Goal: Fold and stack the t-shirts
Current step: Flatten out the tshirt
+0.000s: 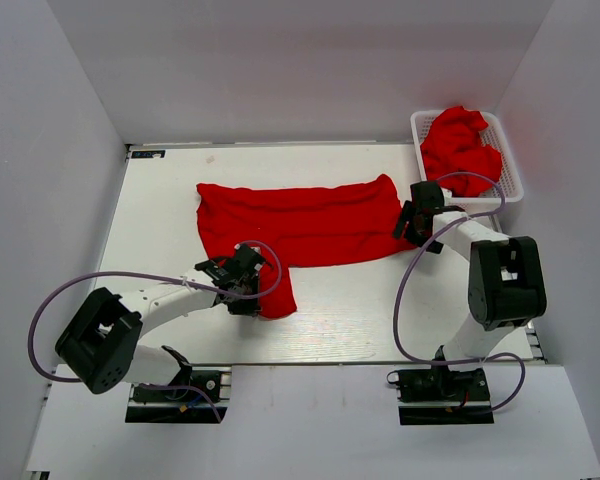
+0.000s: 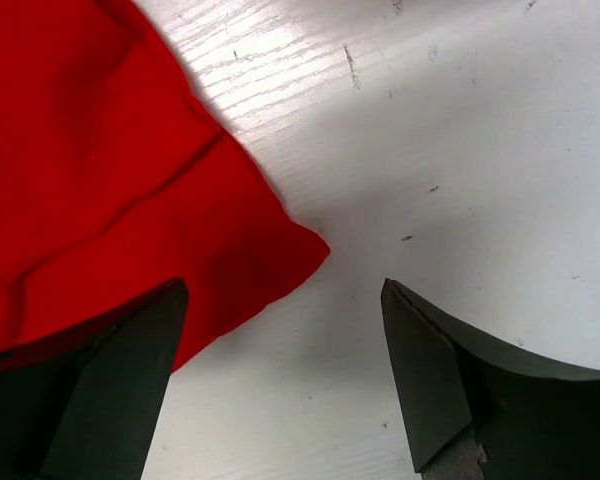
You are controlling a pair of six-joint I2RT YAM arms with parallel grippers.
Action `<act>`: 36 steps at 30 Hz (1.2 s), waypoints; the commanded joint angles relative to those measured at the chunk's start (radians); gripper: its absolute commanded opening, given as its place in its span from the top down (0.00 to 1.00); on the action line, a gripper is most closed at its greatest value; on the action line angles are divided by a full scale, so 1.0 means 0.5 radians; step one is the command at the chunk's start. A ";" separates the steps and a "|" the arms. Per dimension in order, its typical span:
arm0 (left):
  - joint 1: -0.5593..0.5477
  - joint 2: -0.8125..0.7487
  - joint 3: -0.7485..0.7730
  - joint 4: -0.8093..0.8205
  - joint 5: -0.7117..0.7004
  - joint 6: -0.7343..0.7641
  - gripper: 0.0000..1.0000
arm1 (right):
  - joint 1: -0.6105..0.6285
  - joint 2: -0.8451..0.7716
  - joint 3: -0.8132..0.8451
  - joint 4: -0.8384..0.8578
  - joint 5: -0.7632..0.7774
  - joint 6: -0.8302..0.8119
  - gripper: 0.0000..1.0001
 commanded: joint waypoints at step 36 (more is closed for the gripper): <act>0.052 -0.294 1.207 -0.430 -1.069 0.200 1.00 | -0.012 -0.800 -0.020 0.347 -0.036 -0.145 1.00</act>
